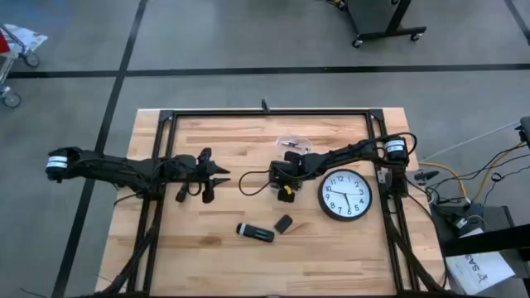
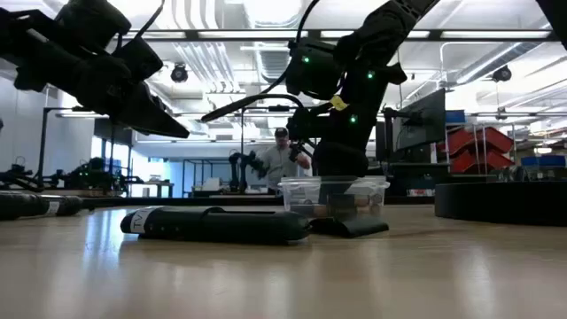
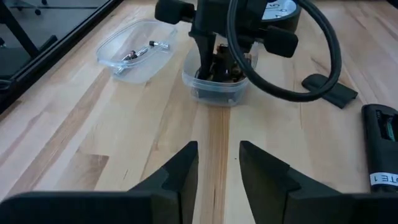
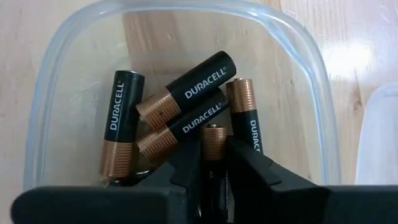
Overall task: Insert battery
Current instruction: Insert the brown battery into the remote's battery compartment
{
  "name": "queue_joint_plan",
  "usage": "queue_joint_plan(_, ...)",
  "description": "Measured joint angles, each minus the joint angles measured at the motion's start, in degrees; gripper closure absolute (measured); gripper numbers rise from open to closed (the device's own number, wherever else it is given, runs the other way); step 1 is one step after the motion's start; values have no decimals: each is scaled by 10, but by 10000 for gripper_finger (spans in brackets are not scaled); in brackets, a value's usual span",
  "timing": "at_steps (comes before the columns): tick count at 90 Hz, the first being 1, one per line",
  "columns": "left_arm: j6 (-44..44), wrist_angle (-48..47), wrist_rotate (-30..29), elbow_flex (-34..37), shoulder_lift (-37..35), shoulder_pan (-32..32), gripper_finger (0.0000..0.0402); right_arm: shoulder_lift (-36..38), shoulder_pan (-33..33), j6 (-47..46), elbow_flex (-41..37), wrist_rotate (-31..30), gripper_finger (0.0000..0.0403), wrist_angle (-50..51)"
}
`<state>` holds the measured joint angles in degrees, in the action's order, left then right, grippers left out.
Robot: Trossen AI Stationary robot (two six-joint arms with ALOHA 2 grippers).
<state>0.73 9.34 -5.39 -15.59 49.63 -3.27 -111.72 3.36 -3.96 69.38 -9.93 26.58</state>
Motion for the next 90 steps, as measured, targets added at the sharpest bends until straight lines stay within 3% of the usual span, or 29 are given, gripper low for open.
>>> queue_joint_plan(17, 0, 0, 0, 0, 0, 0, 303, 0, 0, -5, 3, -2, 386, 4)
queue_joint_plan(48, -6, 0, 2, 0, 0, 0, 303, 31, -6, -5, 45, -1, 395, 27)
queue_joint_plan(67, -37, 4, 79, 0, 0, 3, 303, 59, -14, -24, 61, -6, 399, 29)
queue_joint_plan(90, -42, 43, 85, 0, 20, 14, 303, 66, -30, -60, 61, -6, 401, 53)
